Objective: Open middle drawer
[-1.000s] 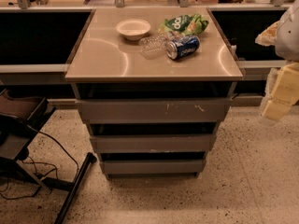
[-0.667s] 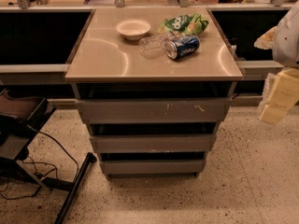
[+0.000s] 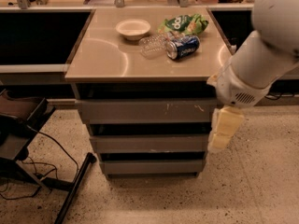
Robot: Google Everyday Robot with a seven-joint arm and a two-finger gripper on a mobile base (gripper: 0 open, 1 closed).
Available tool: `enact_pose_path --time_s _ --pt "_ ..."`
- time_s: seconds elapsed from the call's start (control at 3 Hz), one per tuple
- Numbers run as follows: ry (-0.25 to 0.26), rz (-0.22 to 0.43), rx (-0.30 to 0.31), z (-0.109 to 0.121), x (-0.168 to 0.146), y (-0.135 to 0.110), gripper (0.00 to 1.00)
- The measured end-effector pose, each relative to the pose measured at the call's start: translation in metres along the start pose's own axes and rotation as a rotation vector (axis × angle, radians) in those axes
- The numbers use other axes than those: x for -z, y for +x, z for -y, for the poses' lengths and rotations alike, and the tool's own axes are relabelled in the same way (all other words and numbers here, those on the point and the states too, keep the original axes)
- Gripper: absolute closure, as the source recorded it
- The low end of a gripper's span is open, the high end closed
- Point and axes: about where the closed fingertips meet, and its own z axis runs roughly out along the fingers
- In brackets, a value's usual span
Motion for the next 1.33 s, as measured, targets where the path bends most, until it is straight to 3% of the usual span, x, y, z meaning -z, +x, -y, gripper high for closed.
enact_pose_path --time_s 0.33,0.67,1.0,1.33 --pt "-0.1 0.008 0.008 -0.012 -0.063 -0.005 0.0" --pt "-0.1 0.008 0.008 -0.012 -0.063 -0.005 0.0" --pt "-0.062 0.01 0.008 -0.014 -0.081 -0.011 0.0" --pt "-0.069 0.015 -0.048 -0.03 -0.151 -0.017 0.0"
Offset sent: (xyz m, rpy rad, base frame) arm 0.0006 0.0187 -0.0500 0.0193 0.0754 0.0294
